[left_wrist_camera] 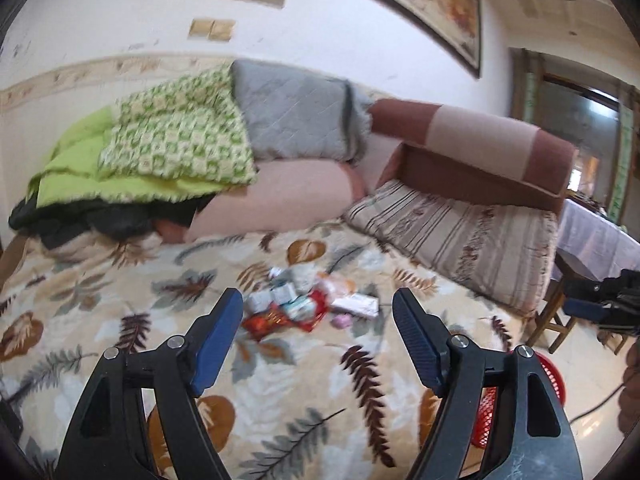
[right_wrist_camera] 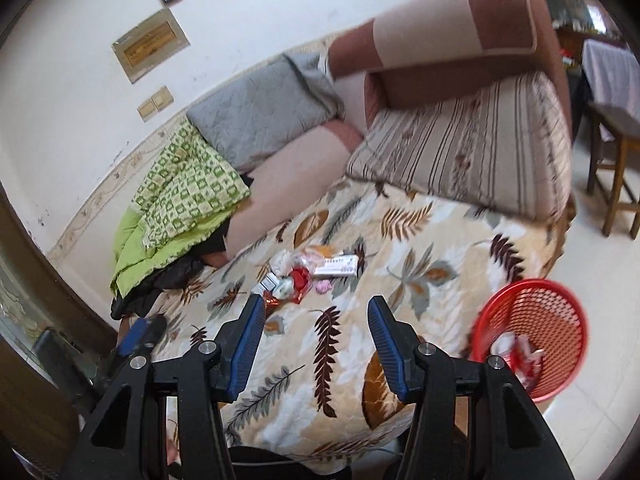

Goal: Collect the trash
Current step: 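Grasp the red-gold candy wrapper with the left tool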

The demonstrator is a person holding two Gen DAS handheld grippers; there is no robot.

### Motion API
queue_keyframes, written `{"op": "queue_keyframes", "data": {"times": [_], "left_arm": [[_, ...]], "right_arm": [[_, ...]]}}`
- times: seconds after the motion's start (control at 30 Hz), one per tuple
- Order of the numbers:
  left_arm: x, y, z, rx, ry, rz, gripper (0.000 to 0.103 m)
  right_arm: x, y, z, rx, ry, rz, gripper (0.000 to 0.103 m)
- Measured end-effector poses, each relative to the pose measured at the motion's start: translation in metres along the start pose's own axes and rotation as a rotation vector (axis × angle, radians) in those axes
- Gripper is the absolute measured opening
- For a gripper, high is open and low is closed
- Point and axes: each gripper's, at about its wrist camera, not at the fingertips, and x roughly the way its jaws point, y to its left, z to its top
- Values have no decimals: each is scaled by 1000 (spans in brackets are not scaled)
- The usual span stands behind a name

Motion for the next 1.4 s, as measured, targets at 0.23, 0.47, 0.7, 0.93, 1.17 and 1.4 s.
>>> {"op": "queue_keyframes", "data": {"times": [0.23, 0.47, 0.7, 0.93, 1.17, 1.4], "left_arm": [[63, 47, -17, -58, 127, 50, 76], [93, 81, -32, -80, 233, 131, 76], [158, 74, -44, -45, 375, 101, 76], [247, 15, -63, 347, 436, 184, 76], [305, 28, -77, 444, 460, 278, 76], [314, 54, -79, 268, 431, 232, 43]], "right_arm": [[111, -17, 8, 34, 122, 60, 58], [219, -8, -1, 34, 250, 158, 57], [272, -27, -40, 141, 328, 224, 58], [260, -55, -57, 115, 344, 212, 58], [261, -81, -48, 156, 339, 188, 58], [278, -60, -40, 122, 343, 204, 58]]}}
